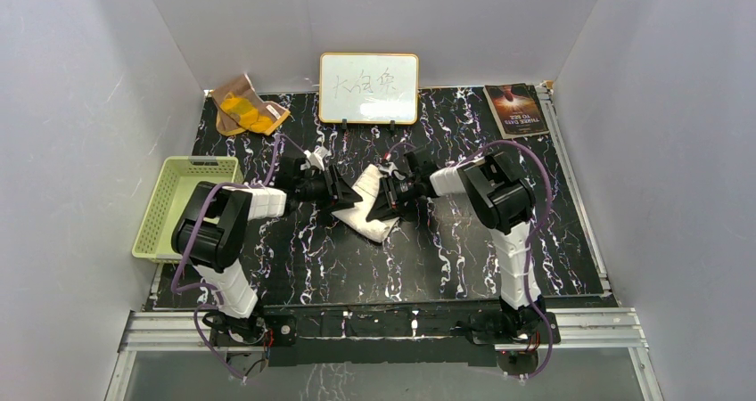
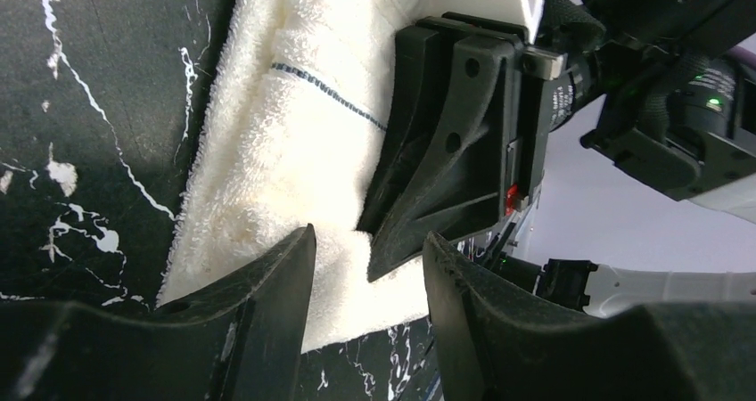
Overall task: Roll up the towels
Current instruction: Roll the towel at the center of the board.
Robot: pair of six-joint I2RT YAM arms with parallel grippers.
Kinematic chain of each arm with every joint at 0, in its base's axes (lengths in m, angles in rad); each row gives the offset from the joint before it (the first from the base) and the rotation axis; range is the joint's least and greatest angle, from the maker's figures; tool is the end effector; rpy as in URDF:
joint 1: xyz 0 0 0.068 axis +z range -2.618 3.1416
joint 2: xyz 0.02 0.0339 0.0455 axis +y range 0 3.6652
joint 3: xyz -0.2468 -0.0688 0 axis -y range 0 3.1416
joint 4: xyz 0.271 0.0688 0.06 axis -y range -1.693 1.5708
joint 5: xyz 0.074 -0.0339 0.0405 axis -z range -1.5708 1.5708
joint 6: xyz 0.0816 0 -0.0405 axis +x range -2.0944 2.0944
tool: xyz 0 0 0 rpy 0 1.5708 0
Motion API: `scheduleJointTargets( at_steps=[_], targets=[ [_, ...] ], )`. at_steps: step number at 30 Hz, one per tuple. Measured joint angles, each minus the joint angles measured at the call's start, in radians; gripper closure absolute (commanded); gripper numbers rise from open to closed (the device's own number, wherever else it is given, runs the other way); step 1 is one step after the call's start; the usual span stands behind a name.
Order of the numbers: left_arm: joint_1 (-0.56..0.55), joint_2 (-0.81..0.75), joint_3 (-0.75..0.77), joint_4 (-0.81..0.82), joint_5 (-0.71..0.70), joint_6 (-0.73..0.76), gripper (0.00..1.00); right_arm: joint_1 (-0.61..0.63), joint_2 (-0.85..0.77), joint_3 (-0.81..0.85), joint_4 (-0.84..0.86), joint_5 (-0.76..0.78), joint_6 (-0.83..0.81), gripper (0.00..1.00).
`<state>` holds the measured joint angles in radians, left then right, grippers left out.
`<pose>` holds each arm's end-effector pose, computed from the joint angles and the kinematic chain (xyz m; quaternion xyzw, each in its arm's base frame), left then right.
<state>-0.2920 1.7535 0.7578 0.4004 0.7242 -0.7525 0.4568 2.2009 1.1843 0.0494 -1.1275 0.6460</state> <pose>0.3431 -0.1596 0.0857 -0.0269 0.8422 -0.4898 0.2237 0.3453 0.2518 0.0243 0.0819 -0.8184 -0.5662 0.0533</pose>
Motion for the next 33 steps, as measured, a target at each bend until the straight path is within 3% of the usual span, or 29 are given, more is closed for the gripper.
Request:
scheduleJointTargets(
  at_steps=[7, 9, 11, 14, 17, 21, 25, 30, 33],
  targets=[
    [-0.028, 0.005, -0.008, 0.021, -0.042, 0.013, 0.55, 0.000, -0.108, 0.008, -0.138, 0.148, -0.146, 0.61],
    [-0.034, 0.005, -0.016, 0.034, -0.052, 0.016, 0.55, -0.001, -0.158, 0.011, -0.182, 0.221, -0.197, 0.51],
    [-0.037, 0.005, -0.024, 0.048, -0.056, 0.016, 0.55, -0.001, -0.215, 0.010, -0.211, 0.293, -0.232, 0.31],
    [-0.038, 0.005, -0.036, 0.069, -0.061, 0.016, 0.55, 0.008, -0.316, -0.003, -0.219, 0.401, -0.279, 0.19],
    [-0.038, 0.005, -0.040, 0.079, -0.064, 0.016, 0.56, 0.057, -0.463, -0.046, -0.222, 0.570, -0.355, 0.17],
    [-0.038, 0.008, -0.040, 0.082, -0.066, 0.016, 0.56, 0.262, -0.605, -0.076, -0.208, 0.807, -0.496, 0.22],
    [-0.038, 0.014, -0.040, 0.087, -0.066, 0.016, 0.56, 0.420, -0.594, -0.081, -0.209, 0.936, -0.602, 0.28],
    [-0.038, 0.023, -0.036, 0.090, -0.061, 0.019, 0.58, 0.457, -0.509, -0.081, -0.251, 1.066, -0.691, 0.32],
    [-0.038, 0.025, -0.036, 0.089, -0.062, 0.023, 0.64, 0.474, -0.467, -0.081, -0.278, 1.131, -0.728, 0.34]
  ],
)
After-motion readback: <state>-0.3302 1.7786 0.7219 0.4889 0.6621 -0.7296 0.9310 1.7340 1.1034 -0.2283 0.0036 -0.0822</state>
